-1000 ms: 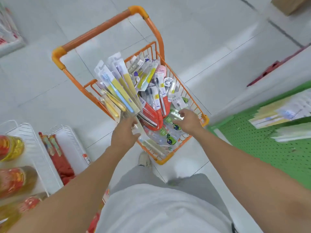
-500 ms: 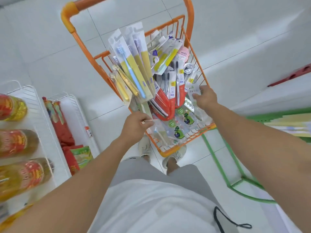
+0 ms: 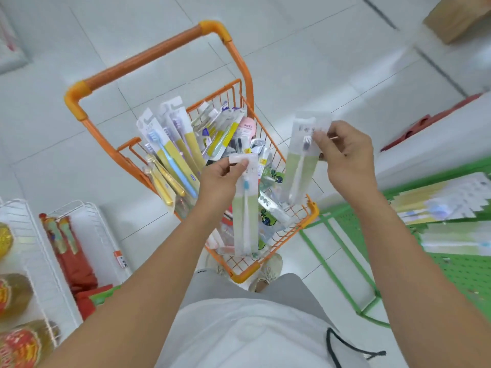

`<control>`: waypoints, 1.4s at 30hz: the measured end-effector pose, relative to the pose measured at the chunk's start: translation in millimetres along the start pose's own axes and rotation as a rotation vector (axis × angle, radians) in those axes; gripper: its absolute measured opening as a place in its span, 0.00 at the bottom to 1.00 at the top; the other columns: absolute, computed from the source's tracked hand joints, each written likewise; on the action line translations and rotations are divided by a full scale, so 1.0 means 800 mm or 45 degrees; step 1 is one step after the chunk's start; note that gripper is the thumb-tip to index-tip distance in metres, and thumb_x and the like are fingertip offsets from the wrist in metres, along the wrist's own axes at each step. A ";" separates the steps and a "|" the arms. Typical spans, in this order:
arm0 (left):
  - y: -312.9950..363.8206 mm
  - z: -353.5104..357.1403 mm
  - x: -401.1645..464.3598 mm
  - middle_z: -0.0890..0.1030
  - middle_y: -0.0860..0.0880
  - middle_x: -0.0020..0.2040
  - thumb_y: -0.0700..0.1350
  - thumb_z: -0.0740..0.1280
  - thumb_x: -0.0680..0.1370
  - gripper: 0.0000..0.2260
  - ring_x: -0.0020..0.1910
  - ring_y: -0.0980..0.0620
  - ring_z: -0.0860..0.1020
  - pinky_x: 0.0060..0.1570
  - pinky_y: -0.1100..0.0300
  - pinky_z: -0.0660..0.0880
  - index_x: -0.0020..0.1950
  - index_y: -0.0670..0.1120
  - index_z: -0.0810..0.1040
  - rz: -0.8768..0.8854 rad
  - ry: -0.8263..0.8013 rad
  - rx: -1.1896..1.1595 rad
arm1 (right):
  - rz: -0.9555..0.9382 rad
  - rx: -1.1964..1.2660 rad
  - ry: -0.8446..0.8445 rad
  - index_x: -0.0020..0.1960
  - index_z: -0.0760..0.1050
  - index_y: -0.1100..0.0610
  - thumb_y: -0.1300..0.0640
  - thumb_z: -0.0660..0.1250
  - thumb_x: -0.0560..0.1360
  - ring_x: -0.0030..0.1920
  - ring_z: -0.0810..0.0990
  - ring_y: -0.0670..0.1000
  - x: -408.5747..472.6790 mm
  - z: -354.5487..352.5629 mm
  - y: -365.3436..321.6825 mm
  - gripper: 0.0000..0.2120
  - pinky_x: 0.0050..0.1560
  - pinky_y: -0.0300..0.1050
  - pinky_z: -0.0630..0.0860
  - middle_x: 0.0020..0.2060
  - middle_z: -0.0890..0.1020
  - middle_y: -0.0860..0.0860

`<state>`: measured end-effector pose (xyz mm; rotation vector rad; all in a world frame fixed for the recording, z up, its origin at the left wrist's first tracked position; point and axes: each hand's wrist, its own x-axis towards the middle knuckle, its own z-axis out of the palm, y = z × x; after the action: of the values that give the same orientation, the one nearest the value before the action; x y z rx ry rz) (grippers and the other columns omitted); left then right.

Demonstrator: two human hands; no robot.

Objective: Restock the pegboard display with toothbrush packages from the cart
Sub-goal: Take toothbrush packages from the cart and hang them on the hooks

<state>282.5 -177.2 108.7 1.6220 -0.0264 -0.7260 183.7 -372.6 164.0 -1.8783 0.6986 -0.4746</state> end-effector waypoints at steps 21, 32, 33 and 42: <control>-0.022 0.294 -0.121 0.76 0.51 0.40 0.55 0.68 0.80 0.12 0.41 0.51 0.73 0.44 0.58 0.71 0.41 0.49 0.79 -0.323 -0.589 0.135 | 0.771 0.834 0.909 0.52 0.81 0.65 0.56 0.71 0.79 0.43 0.81 0.57 -0.229 -0.153 0.100 0.12 0.45 0.51 0.84 0.45 0.84 0.63; -0.074 0.433 -0.217 0.77 0.54 0.37 0.51 0.68 0.80 0.10 0.30 0.63 0.73 0.31 0.74 0.69 0.45 0.47 0.81 -0.077 -0.594 0.361 | 0.757 0.609 0.810 0.42 0.76 0.70 0.59 0.71 0.79 0.39 0.81 0.50 -0.325 -0.324 0.210 0.14 0.47 0.48 0.85 0.37 0.77 0.59; -0.076 0.437 -0.222 0.77 0.54 0.36 0.51 0.69 0.80 0.10 0.27 0.65 0.73 0.30 0.75 0.69 0.44 0.45 0.81 -0.060 -0.567 0.373 | 0.771 0.608 0.847 0.42 0.77 0.69 0.58 0.72 0.78 0.40 0.80 0.51 -0.328 -0.333 0.221 0.14 0.47 0.48 0.85 0.37 0.79 0.58; -0.073 0.418 -0.225 0.77 0.54 0.32 0.52 0.71 0.78 0.15 0.33 0.57 0.73 0.38 0.66 0.71 0.37 0.44 0.79 -0.003 -0.478 0.426 | 0.742 0.639 0.779 0.43 0.84 0.57 0.58 0.74 0.77 0.41 0.82 0.51 -0.271 -0.361 0.270 0.05 0.55 0.59 0.83 0.41 0.87 0.54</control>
<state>-38.6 -386.4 133.3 1.7766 -0.4370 -1.0622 -209.4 -494.1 76.3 -0.9819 1.3350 -0.7603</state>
